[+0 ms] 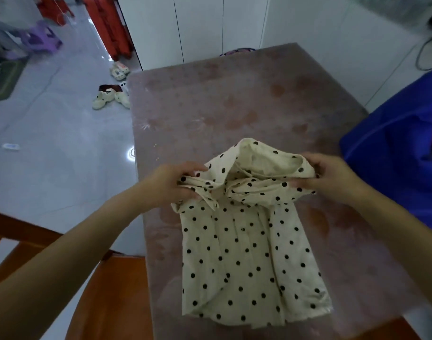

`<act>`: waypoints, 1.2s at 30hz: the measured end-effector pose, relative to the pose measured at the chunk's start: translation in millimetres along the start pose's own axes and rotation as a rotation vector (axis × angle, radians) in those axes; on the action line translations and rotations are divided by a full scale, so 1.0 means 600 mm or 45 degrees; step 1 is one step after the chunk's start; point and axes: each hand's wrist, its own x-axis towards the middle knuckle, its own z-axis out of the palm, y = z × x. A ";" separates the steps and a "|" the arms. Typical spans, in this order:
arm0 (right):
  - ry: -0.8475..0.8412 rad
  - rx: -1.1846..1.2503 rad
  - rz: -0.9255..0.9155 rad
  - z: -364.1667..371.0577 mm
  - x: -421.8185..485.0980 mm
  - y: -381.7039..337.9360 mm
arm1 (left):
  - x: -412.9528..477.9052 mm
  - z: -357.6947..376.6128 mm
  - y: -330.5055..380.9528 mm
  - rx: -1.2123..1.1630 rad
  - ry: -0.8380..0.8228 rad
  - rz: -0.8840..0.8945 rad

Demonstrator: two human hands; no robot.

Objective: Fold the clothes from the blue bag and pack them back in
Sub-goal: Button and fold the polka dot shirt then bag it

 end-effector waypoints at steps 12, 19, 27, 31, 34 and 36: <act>-0.389 -0.346 0.087 0.087 -0.247 0.155 | -0.148 0.167 -0.041 0.507 -0.593 0.080; 0.381 -0.199 0.348 0.118 -0.227 0.162 | -0.167 0.240 -0.040 -0.095 0.473 -0.407; 0.400 -0.283 0.604 0.166 -0.187 0.158 | -0.179 0.287 -0.037 -0.167 0.508 -0.592; 0.344 -0.500 0.583 0.170 -0.201 0.149 | -0.187 0.289 -0.040 -0.142 0.537 -0.478; 0.517 -0.214 0.357 0.156 -0.210 0.125 | -0.193 0.278 -0.020 -0.404 0.681 -0.315; 0.661 0.030 0.315 0.142 -0.212 0.116 | -0.193 0.276 -0.012 -0.551 0.695 -0.254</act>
